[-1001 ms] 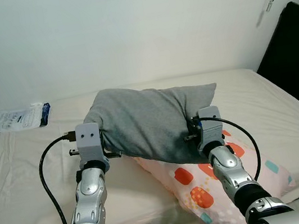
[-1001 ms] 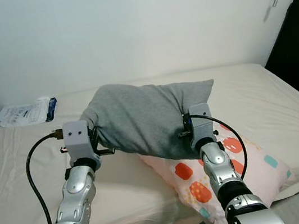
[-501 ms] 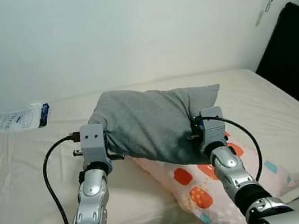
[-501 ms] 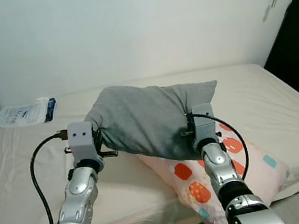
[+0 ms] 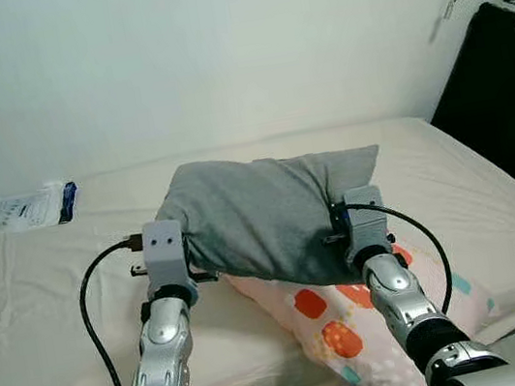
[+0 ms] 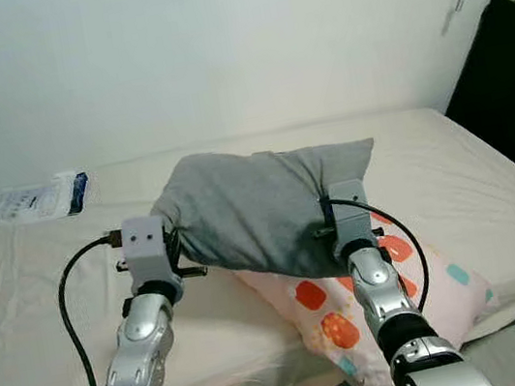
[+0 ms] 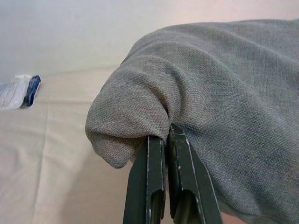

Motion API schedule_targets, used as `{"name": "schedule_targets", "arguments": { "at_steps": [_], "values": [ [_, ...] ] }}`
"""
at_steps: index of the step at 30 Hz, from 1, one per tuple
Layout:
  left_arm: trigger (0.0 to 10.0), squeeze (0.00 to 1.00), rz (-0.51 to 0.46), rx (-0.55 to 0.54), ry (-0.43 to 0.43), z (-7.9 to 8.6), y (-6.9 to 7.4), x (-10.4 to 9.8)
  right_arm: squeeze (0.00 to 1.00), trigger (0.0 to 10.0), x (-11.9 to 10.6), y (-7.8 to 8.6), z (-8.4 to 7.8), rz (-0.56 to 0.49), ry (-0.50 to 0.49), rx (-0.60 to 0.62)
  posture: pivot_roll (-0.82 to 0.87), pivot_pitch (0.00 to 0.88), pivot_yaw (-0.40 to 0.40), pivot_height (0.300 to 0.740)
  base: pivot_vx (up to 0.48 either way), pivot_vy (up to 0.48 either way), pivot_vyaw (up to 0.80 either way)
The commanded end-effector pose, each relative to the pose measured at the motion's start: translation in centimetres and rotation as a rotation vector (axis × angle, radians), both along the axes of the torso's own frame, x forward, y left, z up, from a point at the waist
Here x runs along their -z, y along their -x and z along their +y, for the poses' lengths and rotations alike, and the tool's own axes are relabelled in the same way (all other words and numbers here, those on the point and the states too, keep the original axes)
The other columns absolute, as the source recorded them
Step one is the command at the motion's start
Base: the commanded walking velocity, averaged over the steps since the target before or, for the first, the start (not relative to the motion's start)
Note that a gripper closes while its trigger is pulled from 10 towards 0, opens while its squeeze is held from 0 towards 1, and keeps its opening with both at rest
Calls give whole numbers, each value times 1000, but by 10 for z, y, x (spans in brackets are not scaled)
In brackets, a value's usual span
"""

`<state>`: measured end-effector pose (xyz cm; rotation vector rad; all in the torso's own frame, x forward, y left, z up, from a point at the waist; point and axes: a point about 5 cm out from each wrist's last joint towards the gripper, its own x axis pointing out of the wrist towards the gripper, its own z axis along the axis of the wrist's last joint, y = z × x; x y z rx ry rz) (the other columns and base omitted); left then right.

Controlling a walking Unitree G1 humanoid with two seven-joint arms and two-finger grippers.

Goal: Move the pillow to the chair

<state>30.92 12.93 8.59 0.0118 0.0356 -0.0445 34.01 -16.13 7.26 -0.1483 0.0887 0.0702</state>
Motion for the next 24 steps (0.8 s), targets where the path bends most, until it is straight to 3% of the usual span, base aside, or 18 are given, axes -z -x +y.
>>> {"name": "schedule_targets", "arguments": {
  "at_steps": [1,6,11,17,24],
  "values": [
    [10000,0,-25,49,-32,-8,1,-3,0,10000,-6,0,3,-49,31,-41,-39,0,-119,740,0,0,0],
    [10000,0,-33,35,-22,-6,3,-1,0,10000,-5,0,0,-49,10,-19,-36,0,-130,740,0,0,0],
    [10000,0,-17,28,48,-8,1,-2,0,10000,-6,0,3,-54,21,-46,-30,0,-138,740,0,0,0],
    [10000,0,-10,76,40,-15,2,-2,0,10000,-6,0,1,-55,19,-43,-35,0,-139,740,0,0,0],
    [10000,0,14,55,37,-15,2,2,0,10000,-6,0,-1,-53,22,-35,-47,0,-132,740,0,0,0]
  ]
}}
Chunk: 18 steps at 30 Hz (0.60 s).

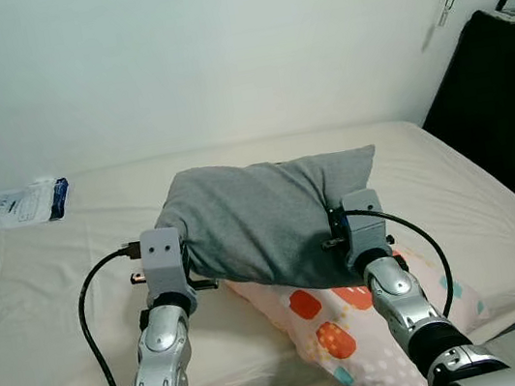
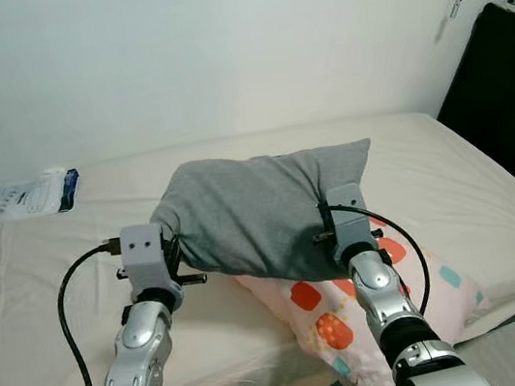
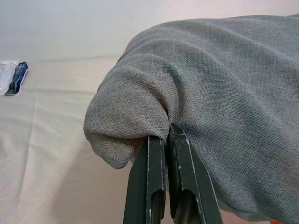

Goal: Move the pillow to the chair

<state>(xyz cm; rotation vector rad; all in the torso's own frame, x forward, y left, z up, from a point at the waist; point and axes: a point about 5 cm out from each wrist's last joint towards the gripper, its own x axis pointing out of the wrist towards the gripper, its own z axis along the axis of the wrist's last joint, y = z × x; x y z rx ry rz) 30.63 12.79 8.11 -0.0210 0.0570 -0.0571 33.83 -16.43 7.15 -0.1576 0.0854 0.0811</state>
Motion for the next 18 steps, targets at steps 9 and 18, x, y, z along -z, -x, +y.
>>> {"name": "schedule_targets", "arguments": {
  "at_steps": [9,18],
  "values": [
    [10000,0,-32,24,-12,-10,-4,-5,0,10000,-6,-2,-1,-32,4,-12,-54,0,-135,740,0,0,0],
    [10000,0,-22,50,20,-16,-4,-7,0,10000,-6,-3,1,-27,6,-19,-48,0,-131,740,0,0,0]
  ]
}}
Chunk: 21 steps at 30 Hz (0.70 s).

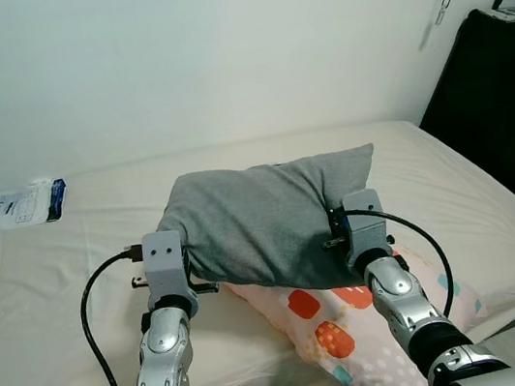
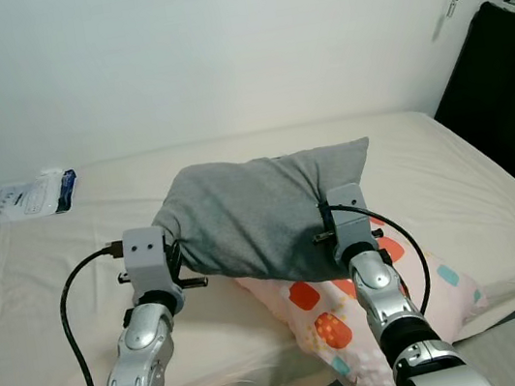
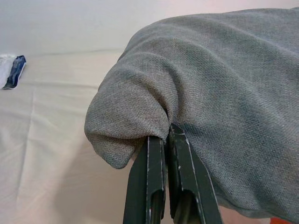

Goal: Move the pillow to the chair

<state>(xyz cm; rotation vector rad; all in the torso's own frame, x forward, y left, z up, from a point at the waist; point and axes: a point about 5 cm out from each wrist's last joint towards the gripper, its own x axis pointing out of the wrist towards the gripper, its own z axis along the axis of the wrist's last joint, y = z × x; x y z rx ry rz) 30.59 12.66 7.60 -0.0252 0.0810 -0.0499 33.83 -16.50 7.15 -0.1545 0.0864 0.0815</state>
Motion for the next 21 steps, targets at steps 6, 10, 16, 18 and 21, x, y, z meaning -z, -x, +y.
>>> {"name": "schedule_targets", "arguments": {
  "at_steps": [6,10,16,18,21],
  "values": [
    [10000,0,-50,65,14,-14,-6,-13,0,10000,-8,-5,1,-29,-10,-7,-40,0,-123,740,0,0,0],
    [10000,0,-38,30,22,-5,-7,-11,0,10000,-8,-7,11,-27,-23,-15,-18,0,-107,740,0,0,0],
    [10000,0,-30,-34,23,3,-4,-6,0,10000,-4,-5,15,-3,-45,-19,-7,0,-101,740,0,0,0],
    [10000,0,-40,-30,18,4,-2,-6,0,10000,-3,-4,17,0,-35,-33,-6,0,-104,740,0,0,0],
    [10000,0,-48,-27,10,5,-1,-7,0,10000,-3,-4,19,4,-26,-45,-6,0,-105,740,0,0,0]
  ]
}}
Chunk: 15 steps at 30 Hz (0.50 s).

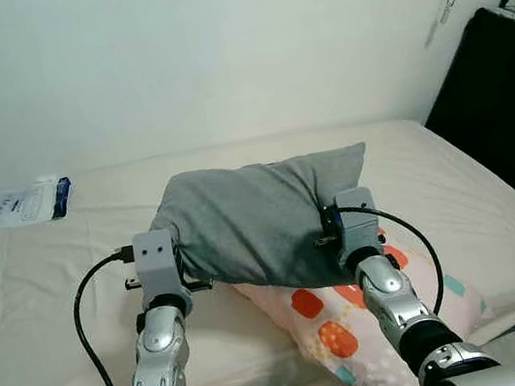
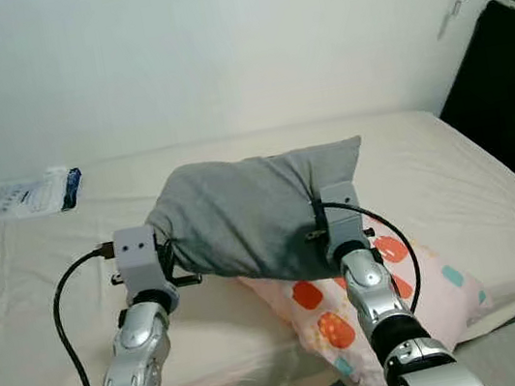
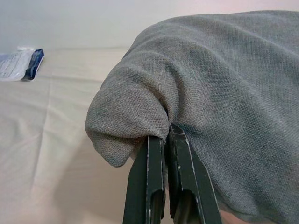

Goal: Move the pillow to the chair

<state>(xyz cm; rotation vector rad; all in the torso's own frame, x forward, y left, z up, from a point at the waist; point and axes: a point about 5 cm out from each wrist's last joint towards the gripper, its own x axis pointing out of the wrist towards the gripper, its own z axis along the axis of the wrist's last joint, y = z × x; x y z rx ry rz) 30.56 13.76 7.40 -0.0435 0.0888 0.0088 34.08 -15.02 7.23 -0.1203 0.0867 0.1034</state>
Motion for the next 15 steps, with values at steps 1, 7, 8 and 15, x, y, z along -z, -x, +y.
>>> {"name": "schedule_targets", "arguments": {
  "at_steps": [1,7,8,15],
  "values": [
    [10000,0,-62,33,-14,-5,0,-9,0,10000,-1,-2,5,2,15,-32,-4,0,-106,740,0,0,0],
    [10000,0,-73,-3,11,5,4,-8,0,10000,-2,-2,6,1,-8,-41,6,0,-111,740,0,0,-71],
    [10000,0,-73,-3,11,5,4,-8,0,10000,-2,-2,6,1,-8,-41,6,0,-111,740,0,0,-425],
    [10000,0,-74,-5,13,4,4,-8,0,10000,-1,-2,10,12,11,-68,4,0,-113,740,0,0,-746]
  ]
}}
